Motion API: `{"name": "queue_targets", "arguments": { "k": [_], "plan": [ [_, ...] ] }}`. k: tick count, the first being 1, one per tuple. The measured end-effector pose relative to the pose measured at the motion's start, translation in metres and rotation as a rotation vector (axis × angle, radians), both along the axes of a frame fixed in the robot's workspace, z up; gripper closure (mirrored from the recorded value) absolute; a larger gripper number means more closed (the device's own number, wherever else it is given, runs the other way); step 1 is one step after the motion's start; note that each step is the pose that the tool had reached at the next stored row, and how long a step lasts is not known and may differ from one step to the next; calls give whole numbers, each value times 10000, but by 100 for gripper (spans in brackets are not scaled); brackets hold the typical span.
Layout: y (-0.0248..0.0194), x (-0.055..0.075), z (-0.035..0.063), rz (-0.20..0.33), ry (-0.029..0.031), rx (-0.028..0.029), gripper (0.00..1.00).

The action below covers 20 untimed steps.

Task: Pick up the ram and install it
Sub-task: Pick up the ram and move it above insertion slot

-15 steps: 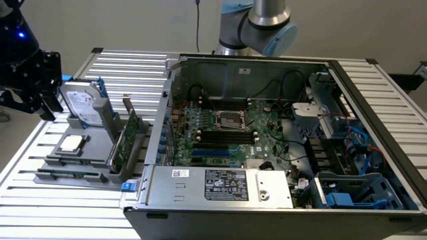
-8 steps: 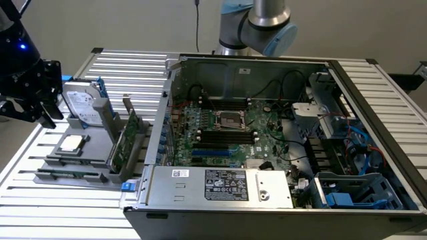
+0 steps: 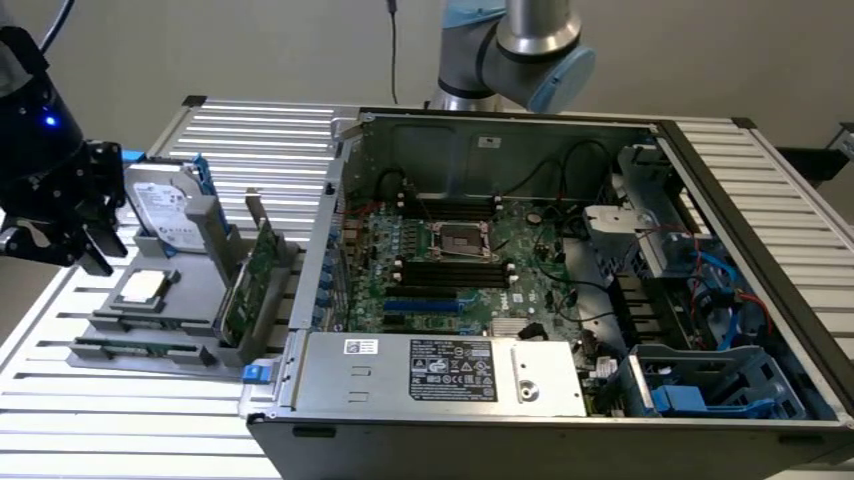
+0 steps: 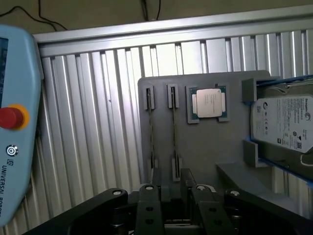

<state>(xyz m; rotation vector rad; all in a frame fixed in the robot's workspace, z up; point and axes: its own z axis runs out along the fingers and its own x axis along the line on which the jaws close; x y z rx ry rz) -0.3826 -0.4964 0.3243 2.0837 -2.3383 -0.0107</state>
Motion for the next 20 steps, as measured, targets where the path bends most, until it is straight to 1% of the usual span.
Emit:
{"name": "queue_targets", "arguments": {
  "k": [3, 5, 13, 16, 20],
  "plan": [
    [-30, -2, -54, 67, 2, -1, 69],
    [-41, -4, -91, 149, 2, 0, 69],
    [-47, -44, -212, 541, 3, -1, 69],
    [-47, -89, -261, 614, -1, 0, 69],
    [-47, -191, -331, 654, -26, -1, 69]
  ]
}}
